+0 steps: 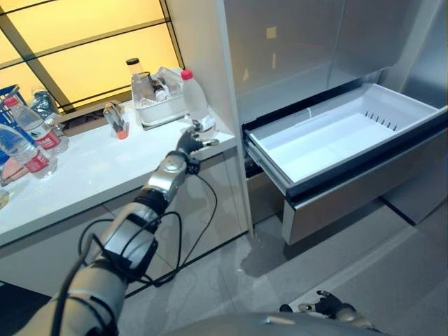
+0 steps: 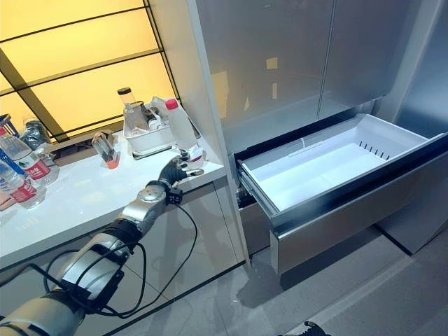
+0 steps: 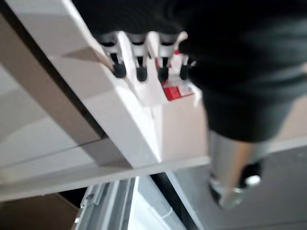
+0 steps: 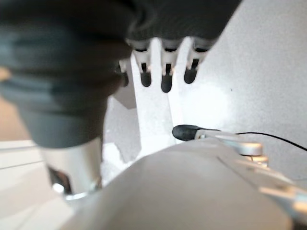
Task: Take the drinks into the refrigerator
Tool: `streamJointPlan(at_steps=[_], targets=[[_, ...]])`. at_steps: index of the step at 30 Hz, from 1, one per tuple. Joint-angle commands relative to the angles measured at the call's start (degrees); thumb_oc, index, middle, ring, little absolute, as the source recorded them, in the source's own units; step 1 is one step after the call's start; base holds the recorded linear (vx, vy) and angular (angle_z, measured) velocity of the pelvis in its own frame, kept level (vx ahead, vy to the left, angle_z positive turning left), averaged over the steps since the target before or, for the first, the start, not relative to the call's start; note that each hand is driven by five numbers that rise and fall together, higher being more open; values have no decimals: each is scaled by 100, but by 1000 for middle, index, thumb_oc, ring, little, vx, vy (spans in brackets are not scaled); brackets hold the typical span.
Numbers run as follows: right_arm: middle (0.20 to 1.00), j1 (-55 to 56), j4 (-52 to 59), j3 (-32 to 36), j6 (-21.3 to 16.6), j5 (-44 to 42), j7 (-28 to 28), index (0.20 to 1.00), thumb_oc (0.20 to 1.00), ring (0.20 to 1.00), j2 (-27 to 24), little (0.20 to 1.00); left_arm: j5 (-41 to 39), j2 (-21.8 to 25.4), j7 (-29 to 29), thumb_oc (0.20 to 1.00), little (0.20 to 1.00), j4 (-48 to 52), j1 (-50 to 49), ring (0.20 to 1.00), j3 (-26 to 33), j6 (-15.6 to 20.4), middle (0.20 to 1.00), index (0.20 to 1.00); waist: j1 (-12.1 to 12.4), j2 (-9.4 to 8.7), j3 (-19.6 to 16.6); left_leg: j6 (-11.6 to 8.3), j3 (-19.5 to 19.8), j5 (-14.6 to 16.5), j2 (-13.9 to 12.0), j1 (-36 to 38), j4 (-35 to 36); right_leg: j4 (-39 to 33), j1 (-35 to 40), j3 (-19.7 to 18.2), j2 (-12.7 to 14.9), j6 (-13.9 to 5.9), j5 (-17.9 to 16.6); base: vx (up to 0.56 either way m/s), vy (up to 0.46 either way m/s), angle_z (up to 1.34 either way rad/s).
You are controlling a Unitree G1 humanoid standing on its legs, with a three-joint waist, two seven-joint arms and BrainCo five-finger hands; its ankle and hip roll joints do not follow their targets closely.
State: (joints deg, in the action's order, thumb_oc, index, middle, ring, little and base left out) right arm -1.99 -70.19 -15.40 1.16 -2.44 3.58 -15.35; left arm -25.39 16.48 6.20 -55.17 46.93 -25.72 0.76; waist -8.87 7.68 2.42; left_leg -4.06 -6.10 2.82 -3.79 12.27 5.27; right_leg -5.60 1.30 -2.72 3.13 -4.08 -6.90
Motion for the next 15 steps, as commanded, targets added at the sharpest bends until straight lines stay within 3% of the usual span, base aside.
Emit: streamJointPlan(at_steps=[1, 9, 15], targets=[[1000, -5, -420, -136, -55, -109, 86, 1000, 1000, 1000, -61, 1000, 207, -95, -44, 1000, 1000, -519, 317, 1000, 219, 49, 1000, 1000, -291, -172, 107, 86, 121, 130, 137, -192, -101, 149, 517, 26, 146, -279, 848, 0, 0, 0], [1000, 38, -369, -29, -118, -247, 259, 1000, 1000, 1000, -52, 1000, 5, -280, 558, 1000, 1000, -173, 467, 1000, 438, 277, 1000, 1000, -375, -188, 207, 56, 47, 78, 117, -291, -121, 130, 416, -12, 97, -266, 821, -17, -14, -1], [1000, 61, -243, 181, -141, -415, 293, 1000, 1000, 1000, -47, 1000, -185, -62, 502, 1000, 1000, 1255, -379, 1000, 523, 488, 1000, 1000, -295, -213, 266, 61, 87, 88, 113, -316, -176, 130, 429, 1, 81, -243, 838, -29, -24, -2]])
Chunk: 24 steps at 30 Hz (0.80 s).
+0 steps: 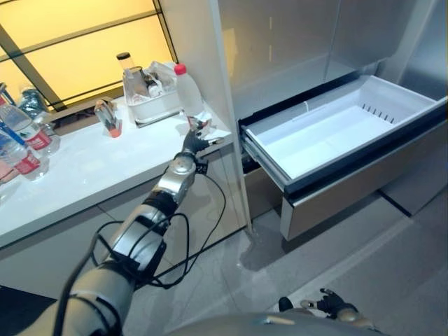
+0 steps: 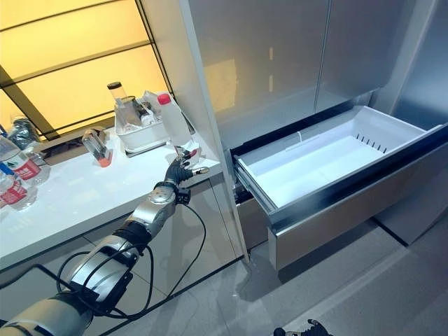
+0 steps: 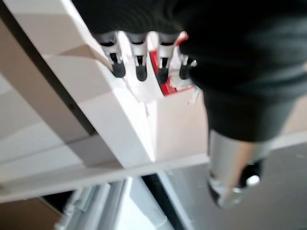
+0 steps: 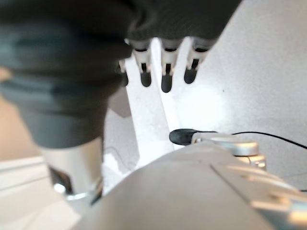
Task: Take the drinks into the refrigerator
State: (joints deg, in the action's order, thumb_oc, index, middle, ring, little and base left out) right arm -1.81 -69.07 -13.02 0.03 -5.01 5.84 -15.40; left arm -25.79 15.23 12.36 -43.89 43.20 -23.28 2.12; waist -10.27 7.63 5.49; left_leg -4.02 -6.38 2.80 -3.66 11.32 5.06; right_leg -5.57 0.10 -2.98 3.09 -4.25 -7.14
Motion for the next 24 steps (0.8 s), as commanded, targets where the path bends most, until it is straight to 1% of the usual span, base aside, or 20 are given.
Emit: streamJointPlan(at_steps=[1, 2, 3, 4, 8, 13, 14, 15, 18, 24], targets=[[1000, 46, -355, -60, -28, -157, 67, 1000, 1000, 1000, -41, 1000, -145, 65, -113, 1000, 1000, 136, -15, 1000, 279, 349, 1000, 1000, -156, -208, -45, 57, 115, 91, 100, -221, -156, 127, 549, 25, 85, -226, 862, -1, -8, -4], [1000, 28, -377, 2, -13, -141, 45, 1000, 1000, 1000, -61, 1000, -214, 114, -203, 1000, 1000, 477, -323, 1000, 289, 353, 1000, 1000, -94, -213, -48, 59, 138, 97, 105, -225, -169, 124, 574, 38, 83, -212, 867, 2, -5, -4], [1000, 31, -378, 0, -13, -141, 45, 1000, 1000, 1000, -60, 1000, -214, 115, -201, 1000, 1000, 485, -331, 1000, 289, 349, 1000, 1000, -95, -214, -51, 59, 138, 97, 105, -225, -170, 123, 574, 38, 83, -212, 867, 0, 0, 0], [1000, 33, -421, 81, 5, -167, 23, 1000, 1000, 1000, -53, 1000, -311, 181, -320, 1000, 1000, 851, -635, 1000, 308, 355, 1000, 1000, -36, -219, -56, 55, 161, 100, 105, -212, -173, 119, 612, 68, 83, -197, 878, 0, 0, 0], [1000, 19, -383, 228, -8, -235, -83, 1000, 1000, 1000, -61, 1000, -466, 687, -772, 1000, 1000, 2148, -1366, 1000, 281, 354, 1000, 1000, 104, -251, -92, 56, 217, 67, 110, -277, -210, 122, 598, 120, 95, -181, 851, -17, -9, 1], [1000, -43, -428, 300, -7, -251, -188, 1000, 1000, 1000, -37, 1000, -478, 1031, -941, 1000, 1000, 2947, -2053, 1000, 540, 379, 1000, 1000, 268, -309, -128, 61, 295, 87, 109, -257, -225, 125, 652, 184, 99, -168, 875, 8, -12, 6], [1000, -43, -428, 299, -7, -251, -188, 1000, 1000, 1000, -37, 1000, -478, 1031, -941, 1000, 1000, 2947, -2054, 1000, 540, 379, 1000, 1000, 268, -309, -128, 61, 295, 87, 109, -257, -225, 125, 653, 184, 99, -168, 875, 0, 0, 0], [1000, -77, -443, 299, -5, -256, -229, 1000, 1000, 1000, -50, 1000, -555, 1130, -1014, 1000, 1000, 3032, -2193, 1000, 600, 378, 1000, 1000, 318, -329, -149, 63, 320, 93, 103, -243, -230, 126, 679, 209, 95, -159, 888, 12, -6, 8], [1000, -109, -424, 256, -2, -239, -287, 1000, 1000, 1000, -56, 1000, -636, 1296, -1037, 1000, 1000, 3133, -2294, 1000, 721, 386, 1000, 1000, 364, -352, -187, 64, 342, 110, 99, -209, -232, 130, 722, 235, 90, -154, 905, 6, -1, -2], [1000, -138, -408, 208, -11, -194, -270, 1000, 1000, 1000, -25, 1000, -397, 1233, -717, 1000, 1000, 2896, -2224, 1000, 1056, 462, 1000, 1000, 403, -391, -235, 56, 371, 124, 88, -180, -225, 138, 760, 268, 77, -149, 933, 4, -2, 2]])
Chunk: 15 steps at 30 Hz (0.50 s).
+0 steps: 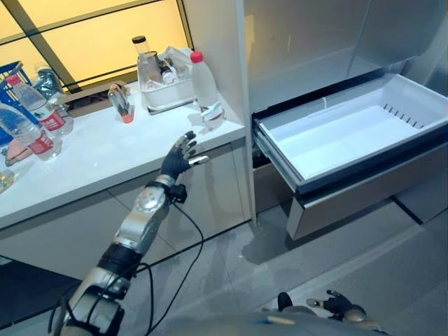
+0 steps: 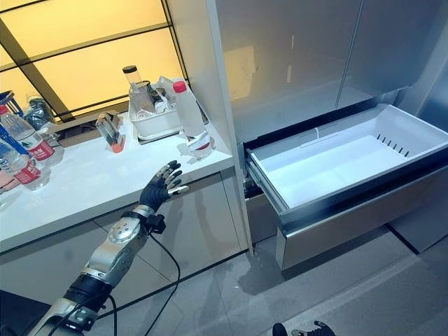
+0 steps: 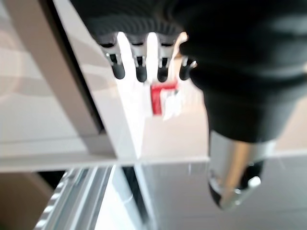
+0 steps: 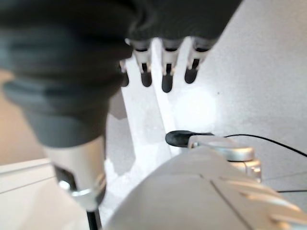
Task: Take the drinks into the refrigerator
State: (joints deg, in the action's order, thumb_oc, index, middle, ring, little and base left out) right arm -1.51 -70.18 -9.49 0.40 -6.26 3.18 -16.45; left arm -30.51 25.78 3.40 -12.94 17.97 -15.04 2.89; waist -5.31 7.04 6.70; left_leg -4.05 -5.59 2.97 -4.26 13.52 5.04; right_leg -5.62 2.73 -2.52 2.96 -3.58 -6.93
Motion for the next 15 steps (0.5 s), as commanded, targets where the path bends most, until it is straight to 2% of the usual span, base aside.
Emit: streamJointPlan(at_steps=[1, 10, 13, 15], targets=[[1000, -157, -259, -162, -45, -75, -5, 1000, 1000, 1000, 106, 1000, 89, 109, 299, 1000, 1000, -292, 345, 1000, 344, 404, 1000, 1000, -97, -343, -367, 59, 300, 112, 144, -391, -224, 149, 498, 229, 86, -212, 918, 0, 0, 0], [1000, -26, -202, -315, -54, 26, -27, 1000, 1000, 1000, 93, 1000, 226, 46, 469, 1000, 1000, -1116, 1101, 1000, 205, 352, 1000, 1000, -196, -326, -370, 46, 254, 114, 121, -325, -195, 142, 536, 230, 86, -215, 927, 0, 0, 0], [1000, 63, -207, -414, -59, 82, -46, 1000, 1000, 1000, 82, 1000, 494, 133, 488, 1000, 1000, -1792, 1760, 1000, -74, 257, 1000, 1000, -278, -297, -382, 39, 238, 103, 120, -294, -173, 141, 539, 223, 80, -227, 924, 1, 0, 1], [1000, 62, -224, -452, -58, 80, -34, 1000, 1000, 1000, 62, 1000, 495, 21, 537, 1000, 1000, -2262, 2089, 1000, -196, 174, 1000, 1000, -325, -280, -381, 40, 235, 98, 122, -279, -171, 145, 534, 211, 71, -224, 921, 2, -4, -3]])
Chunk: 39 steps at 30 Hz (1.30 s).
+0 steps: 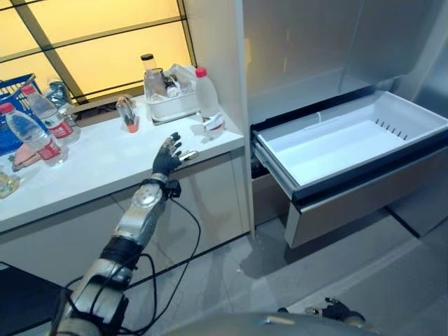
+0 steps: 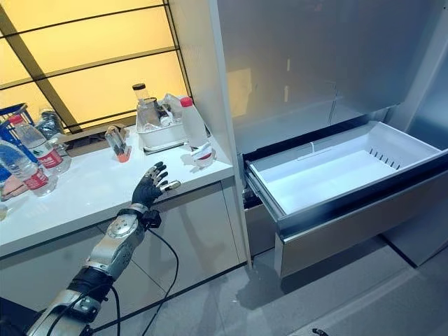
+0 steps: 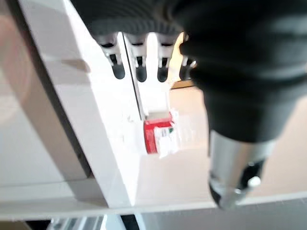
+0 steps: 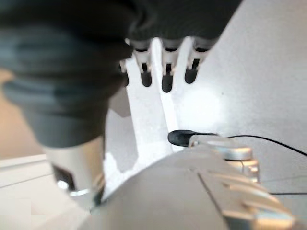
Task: Take the drinks into the refrigerator
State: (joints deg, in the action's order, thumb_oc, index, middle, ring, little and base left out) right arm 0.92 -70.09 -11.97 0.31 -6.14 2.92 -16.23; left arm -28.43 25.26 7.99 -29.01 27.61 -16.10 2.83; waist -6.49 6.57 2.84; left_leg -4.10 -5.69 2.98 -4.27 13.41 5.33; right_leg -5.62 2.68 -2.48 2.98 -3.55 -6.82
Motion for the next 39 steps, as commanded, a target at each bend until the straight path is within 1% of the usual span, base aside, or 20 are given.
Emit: streamJointPlan(at_steps=[1, 3, 5, 7, 9, 11, 19, 22, 33, 39], targets=[[1000, -171, -225, -224, -53, 65, -13, 1000, 1000, 1000, 49, 1000, 358, 110, 63, 1000, 1000, -764, 1274, 1000, -161, 183, 1000, 1000, -223, -227, 10, 42, 238, 94, 123, -267, -199, 147, 535, 200, 65, -229, 911, 3, -4, -4], [1000, -154, -248, -254, -46, 67, -9, 1000, 1000, 1000, 46, 1000, 371, 22, 55, 1000, 1000, -1220, 1576, 1000, -262, 114, 1000, 1000, -262, -202, 17, 43, 224, 81, 125, -255, -184, 148, 535, 180, 50, -230, 911, 6, 3, -4], [1000, -149, -254, -272, -46, 70, -12, 1000, 1000, 1000, 50, 1000, 409, 37, 47, 1000, 1000, -1374, 1723, 1000, -331, 94, 1000, 1000, -280, -196, 22, 40, 213, 80, 124, -245, -182, 149, 534, 170, 46, -230, 908, 24, 5, -3], [1000, -111, -291, -316, -58, 50, 0, 1000, 1000, 1000, 48, 1000, 529, -78, 41, 1000, 1000, -2041, 2155, 1000, -493, -19, 1000, 1000, -348, -156, 42, 37, 185, 121, 116, -158, -142, 132, 591, 152, 38, -238, 946, 50, 8, 0], [1000, -109, -305, -333, -67, 39, 4, 1000, 1000, 1000, 36, 1000, 618, -104, 44, 1000, 1000, -2400, 2393, 1000, -562, -54, 1000, 1000, -380, -139, 40, 33, 167, 118, 112, -149, -139, 126, 592, 137, 36, -241, 946, 13, 0, 2], [1000, -136, -333, -368, -67, 18, 20, 1000, 1000, 1000, 8, 1000, 564, -222, 35, 1000, 1000, -2844, 2652, 1000, -601, -116, 1000, 1000, -419, -111, 55, 28, 146, 116, 110, -146, -137, 129, 577, 108, 33, -246, 945, 0, 0, 0], [1000, -154, -431, -445, -68, -15, 40, 1000, 1000, 1000, -37, 1000, 445, -335, 11, 1000, 1000, -3847, 3281, 1000, -558, -251, 1000, 1000, -567, -21, 96, 25, 61, 110, 116, -130, -126, 141, 526, 31, 23, -266, 926, 8, 3, -4], [1000, -172, -413, -453, -80, -59, 56, 1000, 1000, 1000, -47, 1000, 451, -302, 36, 1000, 1000, -3975, 3419, 1000, -534, -240, 1000, 1000, -606, 12, 117, 28, 44, 110, 126, -133, -116, 141, 500, -9, 23, -271, 918, 11, 7, -7], [1000, -287, -337, -447, -95, -157, 117, 1000, 1000, 1000, -122, 1000, 316, -419, 116, 1000, 1000, -4090, 3597, 1000, -501, -244, 1000, 1000, -734, 144, 240, 15, -11, 97, 155, -165, -87, 139, 441, -75, 44, -280, 897, 4, 7, -3], [1000, -374, -252, -458, -109, -216, 174, 1000, 1000, 1000, -238, 1000, 184, -623, 197, 1000, 1000, -4002, 3823, 1000, -586, -167, 1000, 1000, -888, 274, 453, -2, -38, 36, 172, -295, -91, 162, 286, -115, 58, -291, 855, -24, 16, 0]])
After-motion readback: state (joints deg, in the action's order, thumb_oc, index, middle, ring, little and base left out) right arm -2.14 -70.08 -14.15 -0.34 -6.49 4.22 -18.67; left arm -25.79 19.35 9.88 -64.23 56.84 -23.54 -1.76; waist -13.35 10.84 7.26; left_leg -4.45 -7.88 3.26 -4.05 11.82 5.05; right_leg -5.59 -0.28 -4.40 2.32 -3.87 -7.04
